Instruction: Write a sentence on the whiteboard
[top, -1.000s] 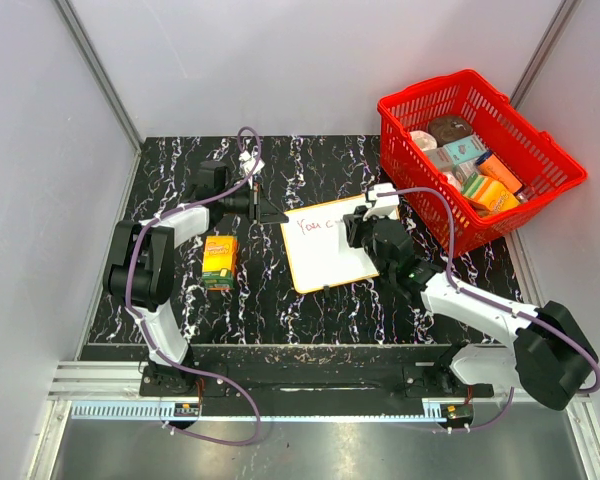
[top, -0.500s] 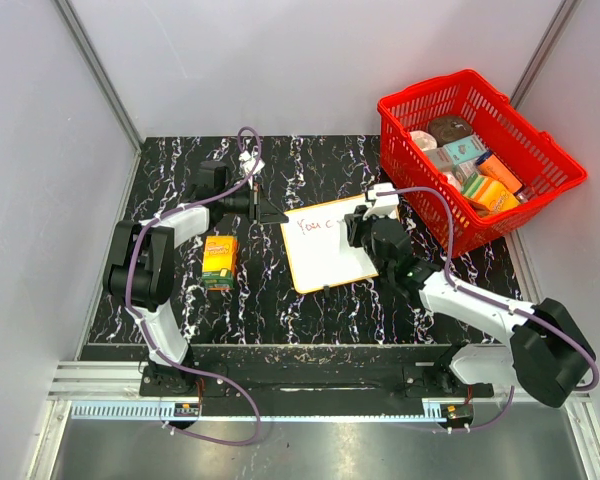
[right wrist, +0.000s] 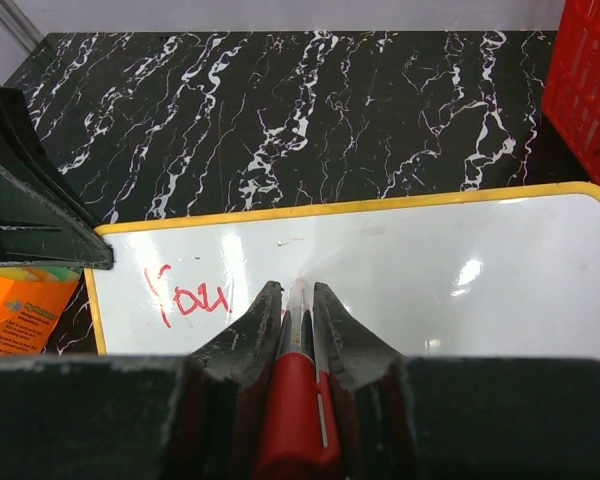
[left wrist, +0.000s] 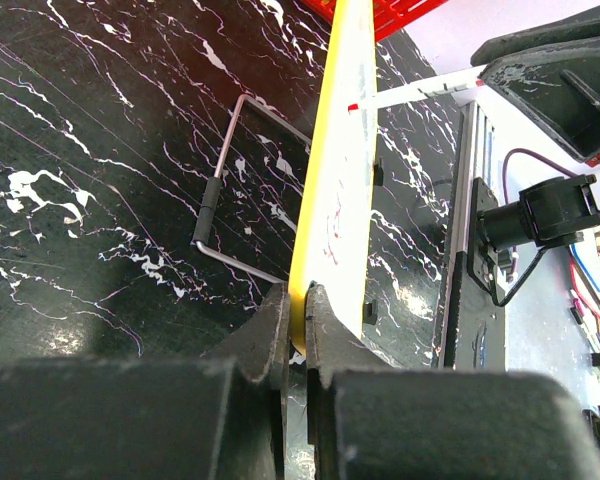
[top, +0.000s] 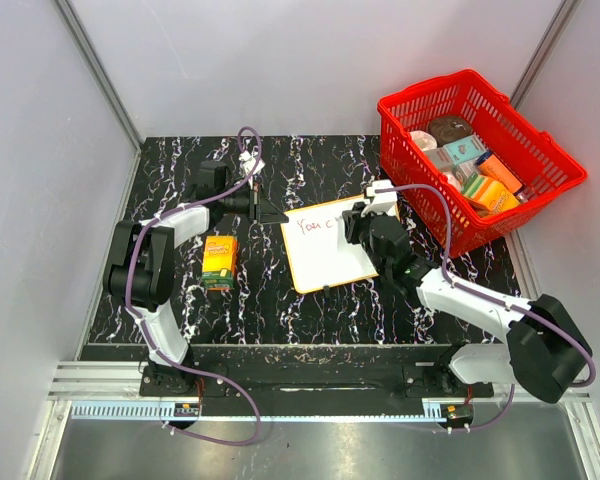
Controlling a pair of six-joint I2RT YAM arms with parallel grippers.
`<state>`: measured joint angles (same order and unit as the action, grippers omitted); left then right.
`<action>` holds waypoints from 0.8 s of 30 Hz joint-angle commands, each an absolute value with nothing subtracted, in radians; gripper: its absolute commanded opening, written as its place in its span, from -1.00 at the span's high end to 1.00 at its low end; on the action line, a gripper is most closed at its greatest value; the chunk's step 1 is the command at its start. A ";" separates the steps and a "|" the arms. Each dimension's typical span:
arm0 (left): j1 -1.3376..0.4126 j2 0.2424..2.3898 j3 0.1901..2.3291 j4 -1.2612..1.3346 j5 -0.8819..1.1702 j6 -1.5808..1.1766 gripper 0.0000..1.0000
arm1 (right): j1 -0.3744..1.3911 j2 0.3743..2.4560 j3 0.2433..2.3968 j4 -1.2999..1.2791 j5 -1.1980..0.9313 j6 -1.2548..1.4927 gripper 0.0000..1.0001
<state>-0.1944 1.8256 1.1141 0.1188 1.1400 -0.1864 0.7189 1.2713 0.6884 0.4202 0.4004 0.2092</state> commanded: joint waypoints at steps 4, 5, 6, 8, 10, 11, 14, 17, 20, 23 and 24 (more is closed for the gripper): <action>-0.227 1.802 1.120 0.083 1.132 -0.074 1.00 | 0.712 1.285 0.730 0.439 0.373 0.219 1.00; -0.229 1.801 1.120 0.083 1.132 -0.074 1.00 | 0.710 1.282 0.727 0.434 0.373 0.219 1.00; -0.229 1.801 1.120 0.081 1.132 -0.074 1.00 | 0.712 1.279 0.726 0.433 0.368 0.221 1.00; -0.229 1.802 1.121 0.081 1.131 -0.072 1.00 | 0.712 1.270 0.716 0.423 0.365 0.221 1.00; -0.229 1.802 1.121 0.080 1.131 -0.071 1.00 | 0.710 1.261 0.710 0.417 0.353 0.224 1.00; -0.229 1.801 1.121 0.077 1.131 -0.069 1.00 | 0.710 1.256 0.704 0.414 0.351 0.225 1.00; -0.229 1.802 1.121 0.074 1.127 -0.068 1.00 | 0.712 1.246 0.690 0.399 0.347 0.232 1.00; -0.229 1.802 1.121 0.072 1.127 -0.067 1.00 | 0.712 1.229 0.672 0.396 0.351 0.236 1.00; -0.229 1.802 1.121 0.072 1.127 -0.067 1.00 | 0.712 1.217 0.663 0.385 0.357 0.236 1.00; -0.230 1.804 1.120 0.071 1.126 -0.066 1.00 | 0.712 1.212 0.655 0.383 0.368 0.235 1.00; -0.230 1.804 1.121 0.071 1.123 -0.064 1.00 | 0.712 1.213 0.655 0.383 0.371 0.235 1.00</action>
<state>-0.1963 1.8210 1.1194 0.0994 1.1374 -0.1726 0.7189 1.2404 0.6624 0.3885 0.3546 0.2268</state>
